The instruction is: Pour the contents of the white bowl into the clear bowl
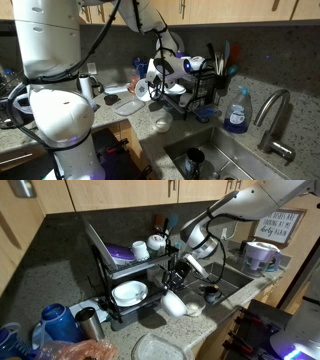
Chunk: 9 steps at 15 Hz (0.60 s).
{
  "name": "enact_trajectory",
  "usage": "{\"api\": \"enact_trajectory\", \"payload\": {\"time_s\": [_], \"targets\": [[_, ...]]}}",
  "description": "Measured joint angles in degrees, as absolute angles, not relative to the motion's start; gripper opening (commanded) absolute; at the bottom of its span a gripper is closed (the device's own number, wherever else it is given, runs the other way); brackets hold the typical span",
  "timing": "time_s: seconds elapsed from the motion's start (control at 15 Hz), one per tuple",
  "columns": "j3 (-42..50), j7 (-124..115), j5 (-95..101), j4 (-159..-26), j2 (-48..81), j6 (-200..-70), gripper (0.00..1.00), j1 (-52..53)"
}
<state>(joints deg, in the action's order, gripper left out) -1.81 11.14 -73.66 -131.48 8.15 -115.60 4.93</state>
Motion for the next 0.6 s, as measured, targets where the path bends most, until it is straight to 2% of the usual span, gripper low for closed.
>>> {"api": "enact_trajectory", "payload": {"time_s": [0.6], "targets": [[-7.5, -0.9, -53.7, -131.0, 8.1, -127.5, 0.03, 11.0]]}}
